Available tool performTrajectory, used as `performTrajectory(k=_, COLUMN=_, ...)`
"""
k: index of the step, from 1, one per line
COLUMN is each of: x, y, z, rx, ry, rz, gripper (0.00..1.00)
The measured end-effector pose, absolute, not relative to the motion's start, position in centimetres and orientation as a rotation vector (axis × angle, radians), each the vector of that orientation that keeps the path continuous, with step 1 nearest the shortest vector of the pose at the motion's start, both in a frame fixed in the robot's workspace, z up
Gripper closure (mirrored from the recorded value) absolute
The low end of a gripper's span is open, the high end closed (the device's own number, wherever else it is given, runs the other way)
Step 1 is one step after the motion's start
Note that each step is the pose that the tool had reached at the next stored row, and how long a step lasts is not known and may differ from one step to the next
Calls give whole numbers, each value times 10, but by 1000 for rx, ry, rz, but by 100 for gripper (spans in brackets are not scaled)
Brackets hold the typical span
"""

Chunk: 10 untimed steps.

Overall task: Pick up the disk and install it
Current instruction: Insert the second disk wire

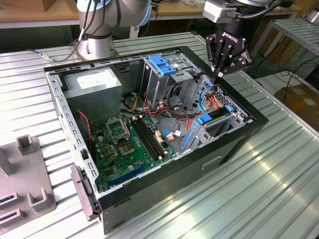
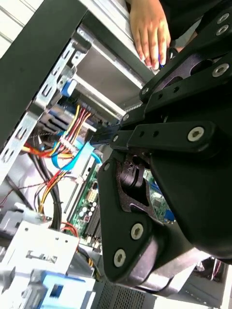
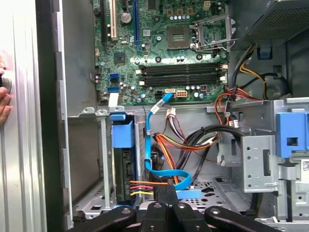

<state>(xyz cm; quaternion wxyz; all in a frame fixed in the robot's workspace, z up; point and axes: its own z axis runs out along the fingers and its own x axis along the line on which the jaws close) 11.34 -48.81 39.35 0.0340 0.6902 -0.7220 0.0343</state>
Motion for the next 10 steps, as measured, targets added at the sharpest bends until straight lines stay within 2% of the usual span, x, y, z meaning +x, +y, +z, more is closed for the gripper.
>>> performTrajectory(k=2, x=113, y=-481, z=394, rx=2121, ry=-2219, rz=108, gripper=84)
performTrajectory(k=3, x=113, y=-477, z=394, rx=2120, ry=-2218, rz=110, gripper=84)
performTrajectory(k=5, x=113, y=-473, z=394, rx=2120, ry=-2217, rz=112, gripper=70)
performTrajectory(k=10, x=113, y=-472, z=394, rx=2119, ry=-2217, rz=113, gripper=70)
